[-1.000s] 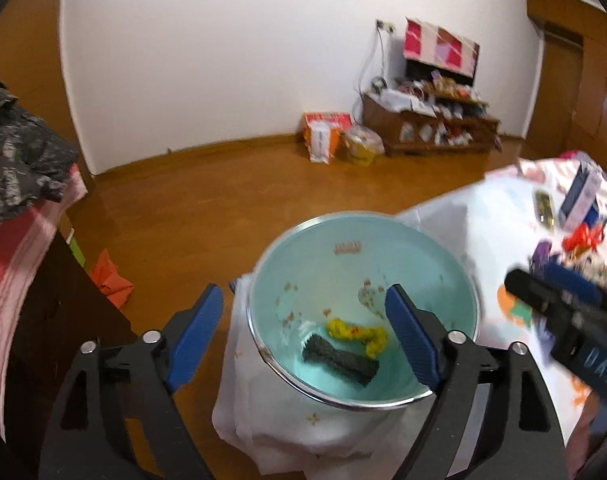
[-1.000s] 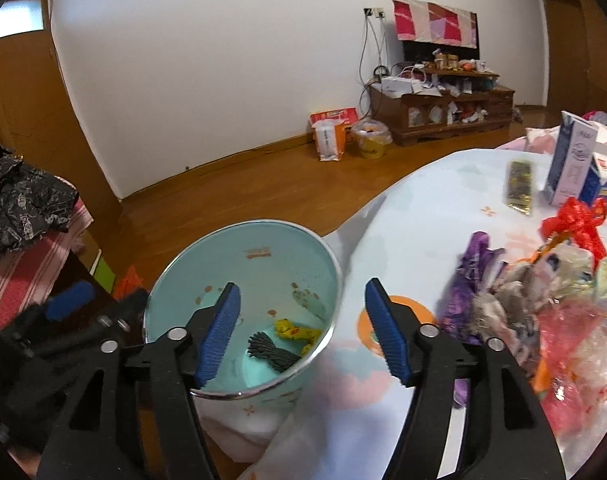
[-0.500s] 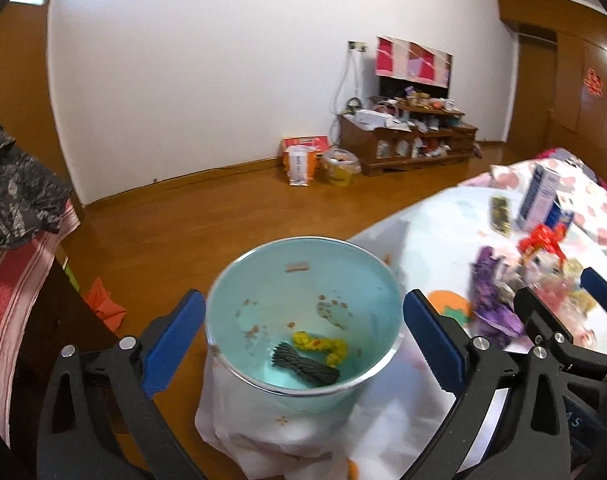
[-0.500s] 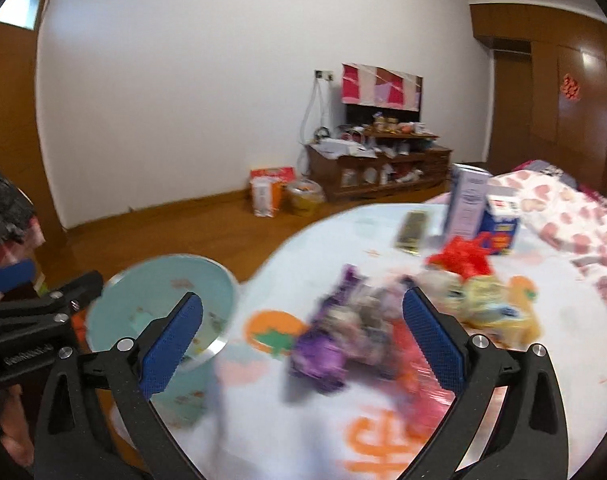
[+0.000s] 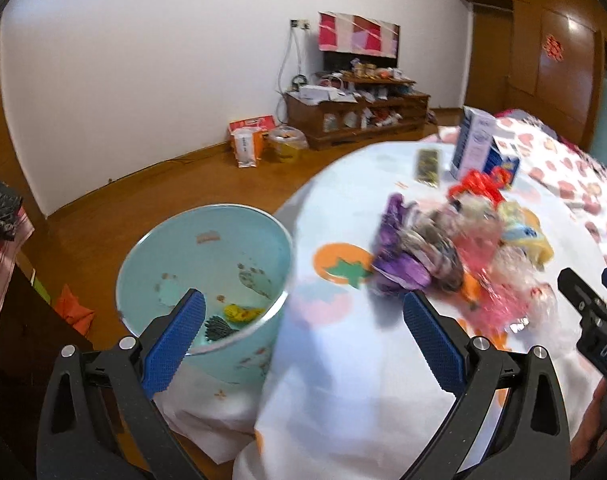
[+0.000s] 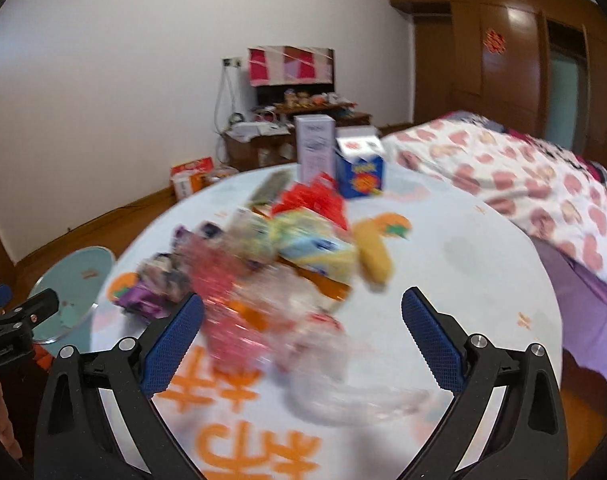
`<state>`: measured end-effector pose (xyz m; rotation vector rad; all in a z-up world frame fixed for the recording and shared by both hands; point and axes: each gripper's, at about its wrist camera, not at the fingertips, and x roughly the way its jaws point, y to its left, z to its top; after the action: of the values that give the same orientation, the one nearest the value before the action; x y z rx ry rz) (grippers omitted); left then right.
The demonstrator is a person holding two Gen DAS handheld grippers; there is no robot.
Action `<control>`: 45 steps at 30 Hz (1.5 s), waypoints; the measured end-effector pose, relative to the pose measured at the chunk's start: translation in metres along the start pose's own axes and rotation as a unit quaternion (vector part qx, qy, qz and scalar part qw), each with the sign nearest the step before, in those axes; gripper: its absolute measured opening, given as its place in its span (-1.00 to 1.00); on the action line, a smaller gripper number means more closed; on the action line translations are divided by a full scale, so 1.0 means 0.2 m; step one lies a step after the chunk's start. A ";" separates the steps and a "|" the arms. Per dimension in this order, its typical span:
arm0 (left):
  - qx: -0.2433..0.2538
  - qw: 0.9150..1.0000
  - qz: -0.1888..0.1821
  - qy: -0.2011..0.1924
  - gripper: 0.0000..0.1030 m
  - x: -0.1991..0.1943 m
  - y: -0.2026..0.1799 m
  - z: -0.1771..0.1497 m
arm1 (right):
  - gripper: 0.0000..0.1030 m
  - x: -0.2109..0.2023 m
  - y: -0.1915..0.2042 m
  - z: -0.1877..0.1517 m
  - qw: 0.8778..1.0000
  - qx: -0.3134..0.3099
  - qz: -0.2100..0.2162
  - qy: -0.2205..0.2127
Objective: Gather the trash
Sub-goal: 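Return to the table and grasp the clear plastic bag with the right tool, then grasp the pink plastic bag with the left tool while the right tool holds the clear bag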
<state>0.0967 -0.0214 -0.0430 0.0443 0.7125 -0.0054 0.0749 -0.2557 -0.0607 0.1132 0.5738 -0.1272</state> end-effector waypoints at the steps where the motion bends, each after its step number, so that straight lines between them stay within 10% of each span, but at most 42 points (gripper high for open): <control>1: 0.006 1.000 0.000 0.001 0.89 0.00 -0.02 -0.01 | 0.79 0.00 -0.02 -0.01 1.000 0.003 -0.002 0.003; 9: 0.015 1.000 -0.003 0.021 0.89 0.05 -0.10 -0.05 | 0.33 0.08 -0.12 -0.07 0.999 0.016 0.000 0.047; 16: 0.014 1.000 0.006 0.024 0.89 0.06 -0.08 -0.06 | 0.32 0.23 -0.04 -0.05 0.995 -0.007 0.011 0.098; 21: 0.010 1.000 0.009 0.025 0.89 0.07 -0.07 -0.05 | -0.15 0.32 -0.05 -0.09 0.989 0.003 0.035 0.146; 31: 0.019 0.999 -0.003 0.029 0.89 0.11 -0.15 -0.04 | -0.28 0.06 -0.18 0.02 0.999 0.017 0.014 0.044; 45: 0.057 0.994 -0.066 0.061 0.72 0.27 -0.74 0.02 | -0.27 0.05 -0.47 -0.01 0.997 0.055 -0.052 0.032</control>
<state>0.1378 -0.1680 -0.0815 0.1069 0.8349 -0.1703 0.0683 -0.3492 -0.0752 0.1953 0.6361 -0.2578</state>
